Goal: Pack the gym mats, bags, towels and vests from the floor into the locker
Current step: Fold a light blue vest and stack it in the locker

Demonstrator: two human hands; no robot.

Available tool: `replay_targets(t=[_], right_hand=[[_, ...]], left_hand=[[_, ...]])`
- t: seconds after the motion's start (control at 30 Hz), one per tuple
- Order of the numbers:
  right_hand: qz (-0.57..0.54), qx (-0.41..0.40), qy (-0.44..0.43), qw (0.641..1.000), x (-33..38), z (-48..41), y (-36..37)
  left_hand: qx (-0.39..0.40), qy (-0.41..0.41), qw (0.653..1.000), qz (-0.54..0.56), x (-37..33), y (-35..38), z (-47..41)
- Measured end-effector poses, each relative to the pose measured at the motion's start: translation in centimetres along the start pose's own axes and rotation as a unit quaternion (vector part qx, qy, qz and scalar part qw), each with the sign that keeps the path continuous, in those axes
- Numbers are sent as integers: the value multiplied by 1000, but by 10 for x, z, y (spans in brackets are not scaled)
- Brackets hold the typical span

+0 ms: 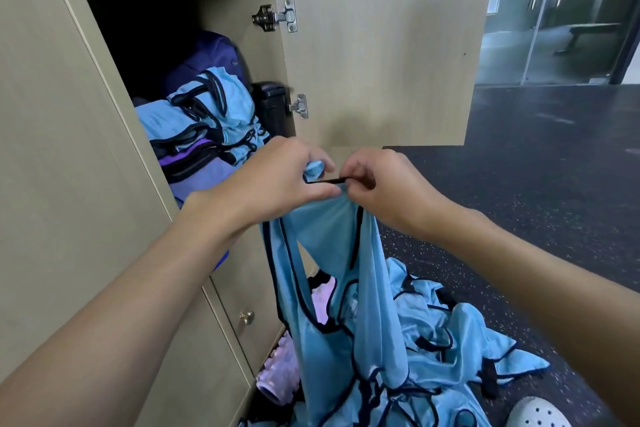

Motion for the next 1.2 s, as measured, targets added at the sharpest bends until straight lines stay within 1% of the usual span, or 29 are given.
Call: replay_targets(t=[0.07,0.1,0.2,0.23,0.3,0.37,0.4,0.43,0.47,0.53,0.6,0.63,0.67,0.77,0.83,0.93,1.03,1.1,1.2], right_hand=[[32,10,-9,999,-1,2,1],[51,13,-7,999,-3,2,2],[101,-4,24,995,-11,1,-2],[103,-13,40,994,-15,0,-5],[78,-41,75,993,-23,-1,-14],[30,-66,106,992,-28,-3,-23],[-10,-73,120,990,-30,-4,-25],[-68,-74,133,986,-30,-4,-26],[-137,-74,144,977,-29,-4,-25],[-253,-62,163,952,-26,-3,-23],[-300,-42,163,939,-21,-2,-19],[-308,-30,160,937,-19,-2,-17],[-318,-16,159,935,-19,-1,-14],[-357,37,160,920,-16,2,-7],[-359,54,158,918,-15,4,-5],[-360,45,153,919,-18,2,-6],[-345,39,158,924,-23,-1,-9],[-277,24,160,947,-26,-2,-12],[-159,-55,148,975,-32,-3,-22]], left_hand=[[6,5,1000,17,-1,0,1],[-3,5,1000,13,-2,-3,1],[-75,-13,995,-57,0,-19,-1],[-109,-36,990,-81,4,-28,0],[-178,-113,972,-107,22,-46,1],[-213,-179,951,-131,40,-57,7],[-214,-183,951,-127,44,-59,9],[-208,-164,959,-98,44,-58,9],[-194,-135,970,-48,40,-55,8],[-131,-76,985,79,22,-42,8],[-57,-31,981,183,5,-25,6],[-32,-15,977,211,-3,-16,6],[-20,-7,975,219,-6,-8,4],[-32,-15,973,228,-9,4,2],[-34,-32,965,257,-7,7,1],[-44,-48,954,291,-4,6,1],[-97,-85,942,311,4,-1,0],[-127,-104,930,328,11,-7,0],[-151,-130,909,365,20,-13,0]])
Point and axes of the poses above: each hand's wrist, its own z-axis away from the middle knuckle, its own y-axis out of the palm, x = y × z, the point moved 6 cm from there along -z, towards the middle knuckle, and after that the axes turned 8 degrees about -z, right-handed, at the moved point
